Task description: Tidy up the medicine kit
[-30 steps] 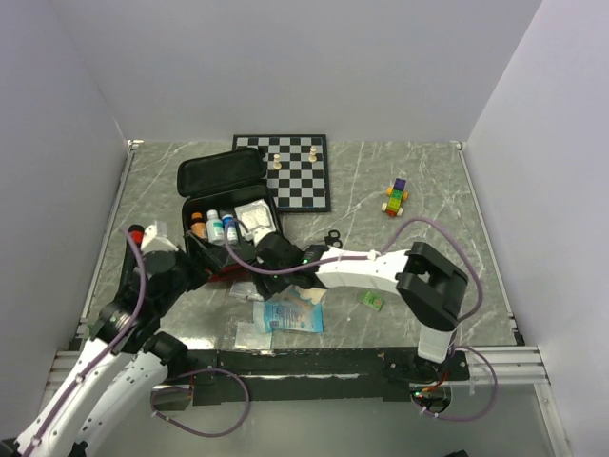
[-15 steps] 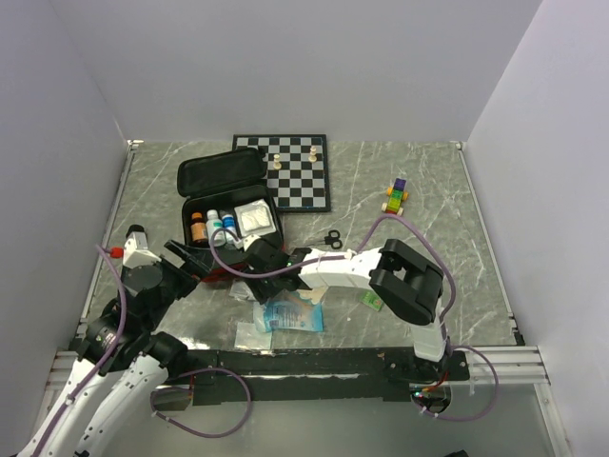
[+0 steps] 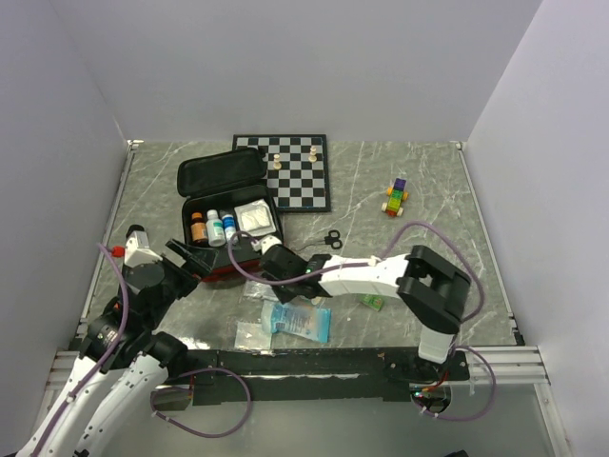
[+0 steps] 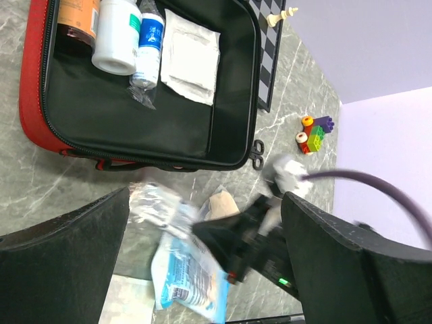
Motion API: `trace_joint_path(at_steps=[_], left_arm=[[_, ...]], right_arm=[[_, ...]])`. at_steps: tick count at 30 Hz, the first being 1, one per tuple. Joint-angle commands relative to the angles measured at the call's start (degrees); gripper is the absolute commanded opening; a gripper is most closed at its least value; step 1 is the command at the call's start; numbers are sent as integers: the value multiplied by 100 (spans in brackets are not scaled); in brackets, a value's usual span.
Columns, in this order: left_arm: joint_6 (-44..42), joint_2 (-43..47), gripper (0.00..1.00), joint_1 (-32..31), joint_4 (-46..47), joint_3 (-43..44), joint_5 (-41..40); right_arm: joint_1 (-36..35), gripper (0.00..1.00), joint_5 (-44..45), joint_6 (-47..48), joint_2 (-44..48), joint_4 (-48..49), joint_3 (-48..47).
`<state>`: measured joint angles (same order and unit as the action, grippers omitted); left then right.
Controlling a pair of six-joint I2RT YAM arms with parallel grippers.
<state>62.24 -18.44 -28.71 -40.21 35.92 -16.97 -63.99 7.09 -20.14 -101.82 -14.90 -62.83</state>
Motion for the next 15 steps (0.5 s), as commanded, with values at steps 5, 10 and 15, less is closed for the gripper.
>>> trace_joint_path(at_steps=[5, 10, 15], left_arm=[[-10, -151, 98, -21, 355, -6, 71], [-36, -283, 99, -12, 548, -68, 168], [-89, -433, 99, -21, 575, -6, 185]], right_arm=[[404, 0, 907, -157, 1743, -391, 815], [370, 56, 224, 396, 2113, -559, 1123], [-262, 84, -234, 616, 2325, -532, 1361]])
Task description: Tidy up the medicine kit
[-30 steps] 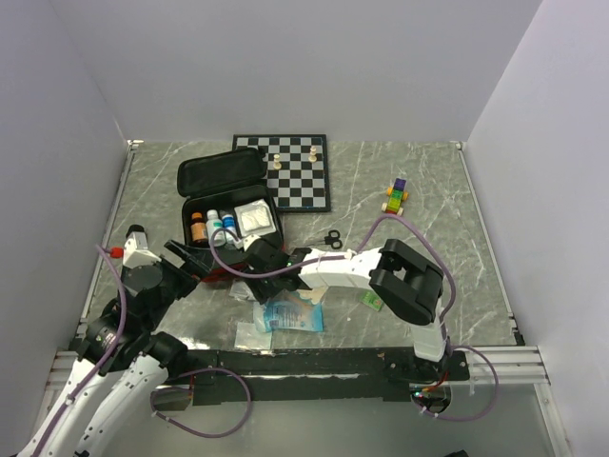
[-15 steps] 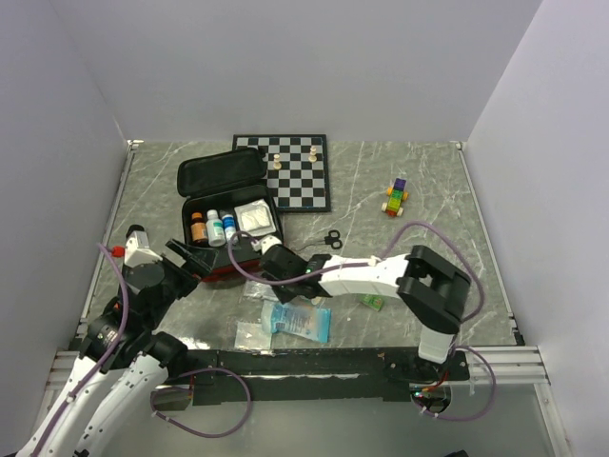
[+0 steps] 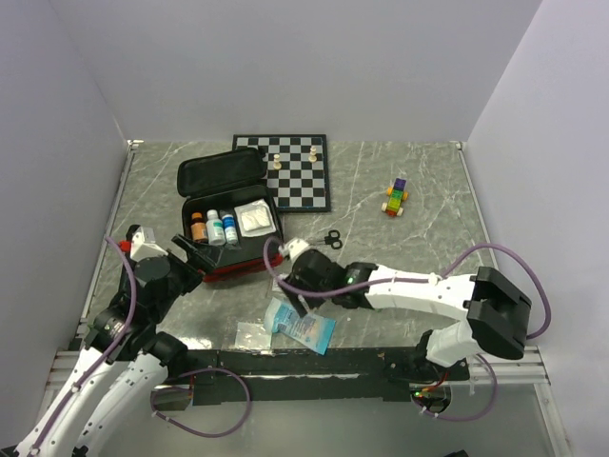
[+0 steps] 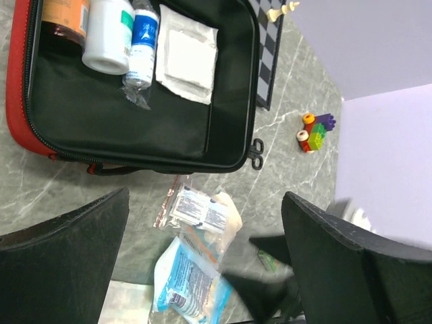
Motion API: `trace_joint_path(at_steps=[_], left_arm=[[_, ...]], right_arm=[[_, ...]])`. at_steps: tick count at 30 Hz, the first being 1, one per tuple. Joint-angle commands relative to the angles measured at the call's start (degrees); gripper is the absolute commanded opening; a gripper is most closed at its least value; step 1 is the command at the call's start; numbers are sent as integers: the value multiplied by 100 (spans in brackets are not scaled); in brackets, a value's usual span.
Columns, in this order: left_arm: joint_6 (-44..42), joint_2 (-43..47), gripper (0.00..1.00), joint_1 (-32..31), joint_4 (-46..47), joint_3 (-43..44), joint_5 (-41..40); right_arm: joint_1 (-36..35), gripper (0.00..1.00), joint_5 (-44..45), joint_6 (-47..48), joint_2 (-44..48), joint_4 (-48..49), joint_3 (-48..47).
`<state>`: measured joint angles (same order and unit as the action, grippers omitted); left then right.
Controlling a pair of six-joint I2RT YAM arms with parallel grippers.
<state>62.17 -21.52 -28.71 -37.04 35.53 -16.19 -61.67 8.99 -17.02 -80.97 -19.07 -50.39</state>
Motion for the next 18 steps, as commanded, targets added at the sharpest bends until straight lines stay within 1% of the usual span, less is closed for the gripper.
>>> trace_joint_path(at_steps=[1, 3, 5, 7, 9, 10, 16, 18], left_arm=[[-91, -133, 99, -21, 258, 24, 115], [-82, -142, 99, -21, 302, 7, 142], [-74, -151, 99, -21, 346, -11, 168], [-74, -177, 99, -21, 381, -20, 186], [-91, -204, 99, -21, 390, -11, 212], [-83, -221, 99, -21, 381, -2, 221], [-65, -81, 99, -21, 259, -28, 168], [-39, -37, 99, -21, 232, -46, 168]], right_arm=[[-634, 84, -407, 330, 231, -132, 143], [-837, 84, -416, 339, 170, -141, 179], [-925, 81, -381, 322, 55, -132, 179], [-987, 77, -389, 330, -120, -106, 144], [-1066, 69, -468, 400, -278, -53, 100], [-1084, 67, -538, 444, -357, -18, 100], [-1181, 58, -794, 533, -744, 18, 65], [-1189, 53, -794, 524, -867, -18, 21]])
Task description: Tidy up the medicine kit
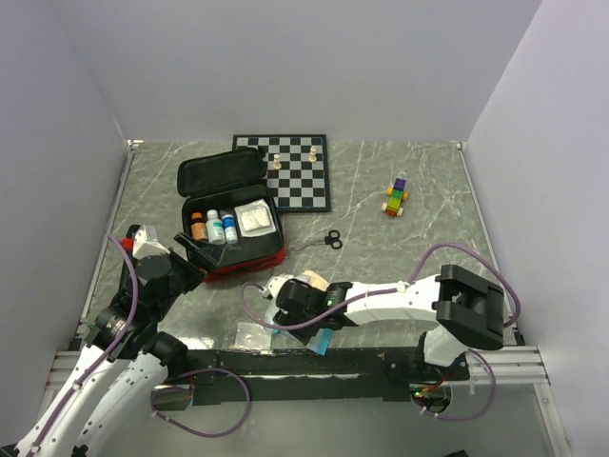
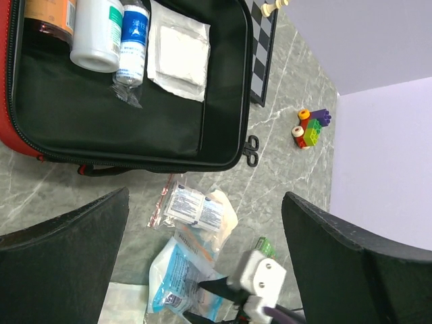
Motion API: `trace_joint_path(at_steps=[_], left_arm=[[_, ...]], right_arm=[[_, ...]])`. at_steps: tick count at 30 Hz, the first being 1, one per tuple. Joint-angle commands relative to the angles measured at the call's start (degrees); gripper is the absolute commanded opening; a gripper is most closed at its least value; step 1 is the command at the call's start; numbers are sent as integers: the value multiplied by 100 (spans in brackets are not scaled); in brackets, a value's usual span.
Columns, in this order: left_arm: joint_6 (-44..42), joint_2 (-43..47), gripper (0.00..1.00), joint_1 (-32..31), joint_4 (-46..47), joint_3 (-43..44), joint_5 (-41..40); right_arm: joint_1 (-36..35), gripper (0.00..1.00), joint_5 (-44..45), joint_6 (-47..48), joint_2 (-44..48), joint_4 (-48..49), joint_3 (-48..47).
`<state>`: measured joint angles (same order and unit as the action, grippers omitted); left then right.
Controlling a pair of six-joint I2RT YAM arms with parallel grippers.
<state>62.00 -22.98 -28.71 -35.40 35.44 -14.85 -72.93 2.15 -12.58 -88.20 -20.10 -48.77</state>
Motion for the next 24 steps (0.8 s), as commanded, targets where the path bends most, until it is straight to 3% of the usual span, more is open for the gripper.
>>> trace_joint_path(at_steps=[1, 7, 12, 19, 24], left_arm=[[-12, 118, 99, -21, 68, -46, 26], [-3, 171, 99, -21, 15, -37, 0], [-38, 206, 99, -12, -46, 50, -88], [-153, 215, 100, -21, -248, 446, -465], [-100, 390, 99, -21, -292, 543, -738]], right_arm=[[-55, 50, -136, 71, -171, 76, -159], [-64, 23, -171, 36, -136, -3, -150], [-108, 0, -84, 89, 504, -336, -228], [-169, 0, 266, 853, 1867, -1224, -1010], [-152, 0, 1698, 1661, 2308, -269, -932]])
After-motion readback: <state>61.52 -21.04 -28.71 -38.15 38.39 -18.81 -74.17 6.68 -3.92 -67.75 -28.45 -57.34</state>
